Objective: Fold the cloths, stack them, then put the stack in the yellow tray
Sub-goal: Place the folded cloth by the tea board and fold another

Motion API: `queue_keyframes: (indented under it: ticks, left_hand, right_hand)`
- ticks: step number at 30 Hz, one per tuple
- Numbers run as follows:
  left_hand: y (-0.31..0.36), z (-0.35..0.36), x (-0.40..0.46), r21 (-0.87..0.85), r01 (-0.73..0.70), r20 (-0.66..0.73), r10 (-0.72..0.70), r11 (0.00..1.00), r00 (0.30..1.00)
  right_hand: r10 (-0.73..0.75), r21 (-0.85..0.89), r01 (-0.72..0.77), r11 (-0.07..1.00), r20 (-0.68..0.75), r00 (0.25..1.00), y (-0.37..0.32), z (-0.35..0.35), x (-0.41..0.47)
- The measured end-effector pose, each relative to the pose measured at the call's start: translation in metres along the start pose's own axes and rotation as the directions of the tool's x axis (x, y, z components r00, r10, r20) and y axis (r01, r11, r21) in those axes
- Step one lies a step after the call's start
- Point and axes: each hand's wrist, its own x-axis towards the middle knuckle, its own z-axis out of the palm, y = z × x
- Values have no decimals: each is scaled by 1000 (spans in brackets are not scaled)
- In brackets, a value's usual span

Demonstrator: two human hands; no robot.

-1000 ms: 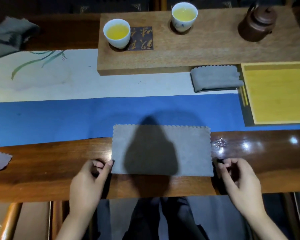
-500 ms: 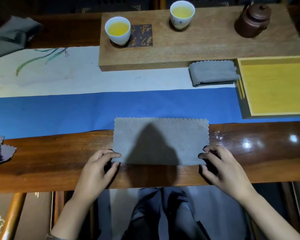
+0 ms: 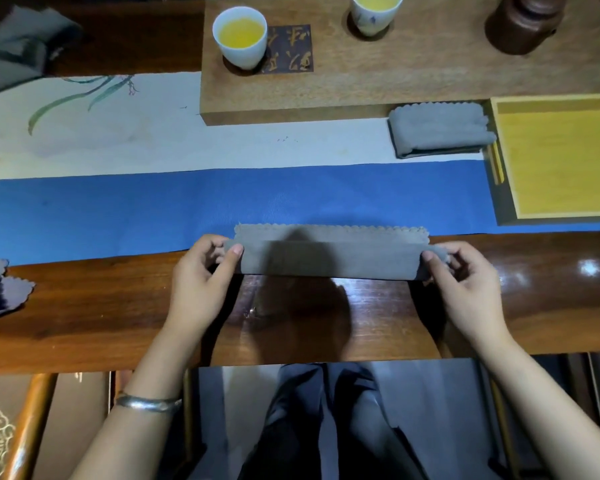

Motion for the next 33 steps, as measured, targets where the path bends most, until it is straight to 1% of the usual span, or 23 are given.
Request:
queue_keyframes:
  ticks: [3, 8, 11, 13, 16, 19, 22, 24, 26, 29, 31, 33]
  left_hand:
    - [-4, 11, 18, 87, 7, -47, -3, 996, 999]
    - [-10, 21, 38, 317, 10, -89, 19, 948, 996]
    - [-11, 22, 40, 384, -3, -100, 45, 923, 994]
    - [-9, 23, 38, 405, 10, -109, 37, 914, 993]
    - [-8, 20, 39, 356, 100, -175, -39, 929, 984]
    - [-11, 7, 40, 343, 150, -229, -72, 927, 971]
    - [-16, -10, 30, 375, 152, -233, -66, 914, 970]
    - [-17, -17, 19, 384, 175, -206, -101, 907, 973]
    - [-15, -19, 7, 344, 203, -165, -154, 917, 974]
    - [-9, -8, -4, 191, 243, -119, -223, 951, 968]
    - [-4, 2, -7, 148, 276, -116, -261, 950, 958]
    - [0, 12, -7, 133, 309, -143, -290, 942, 946]
  right_hand:
    - [9, -87, -12, 996, -38, 999, 2, 5, 20]
    - [23, -252, -43, 967, -82, 996, 11, 12, 41]
    - [1, -370, -37, 928, -95, 995, 15, 16, 43]
    - [-33, -419, -11, 908, -100, 994, 16, 18, 42]
    - [-66, -438, 10, 899, -113, 991, 16, 19, 39]
    - [-64, -388, -8, 922, -173, 983, 11, 19, 35]
    - [-156, -374, 39, 926, -289, 944, 3, 16, 24]
    - [-197, -360, 77, 930, -309, 930, -5, 16, 11]
    - [-175, -308, 84, 948, -282, 943, -13, 24, -3]
    - [-130, -237, 90, 967, -159, 979, -23, 49, -25]
    - [-102, -197, 88, 976, -65, 993, -29, 69, -36]
    - [-116, -191, 114, 975, -2, 993, -34, 86, -41]
